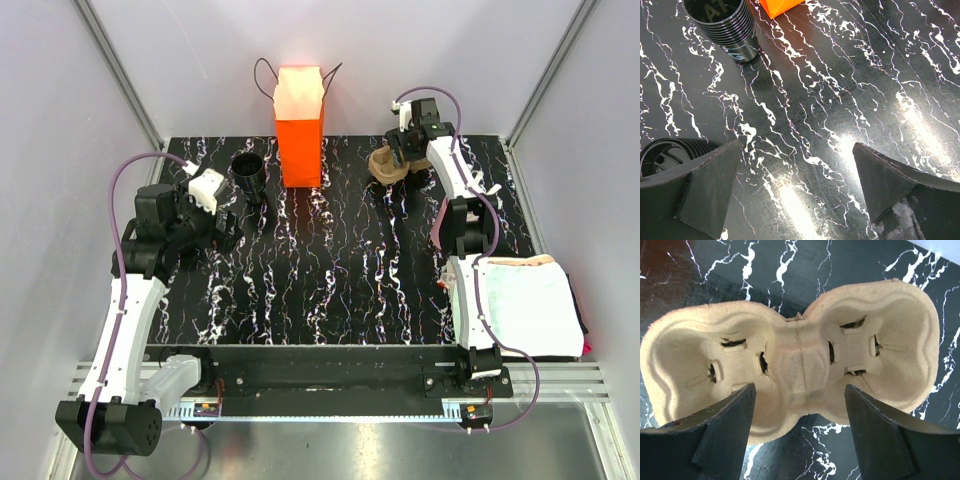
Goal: Pack the takeout coffee
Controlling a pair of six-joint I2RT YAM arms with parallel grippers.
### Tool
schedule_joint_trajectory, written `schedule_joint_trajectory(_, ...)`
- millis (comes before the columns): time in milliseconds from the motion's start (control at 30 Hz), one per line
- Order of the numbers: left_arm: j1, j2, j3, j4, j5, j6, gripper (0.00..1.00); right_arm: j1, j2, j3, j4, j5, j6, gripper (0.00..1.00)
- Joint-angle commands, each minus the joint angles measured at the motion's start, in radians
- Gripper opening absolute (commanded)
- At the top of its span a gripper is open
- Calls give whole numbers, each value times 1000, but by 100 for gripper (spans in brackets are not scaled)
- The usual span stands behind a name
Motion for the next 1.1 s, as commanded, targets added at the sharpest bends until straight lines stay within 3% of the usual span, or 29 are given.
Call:
schedule_joint_trajectory(0, 3, -1, -3, 57, 26, -3, 99, 4, 10, 37, 55, -38, -3, 76)
schedule_joint_trajectory(233, 2, 0, -4, 58, 24, -4, 99, 2, 27, 48, 72, -48, -6, 74)
schedule_joint_trajectory(667, 3, 9, -7, 63, 24, -3, 99, 2, 43, 63, 101, -34, 5, 60)
schedule_joint_trajectory(1067, 3, 14, -7, 65, 27, -3, 99, -6, 1, 63, 115, -33, 17, 57)
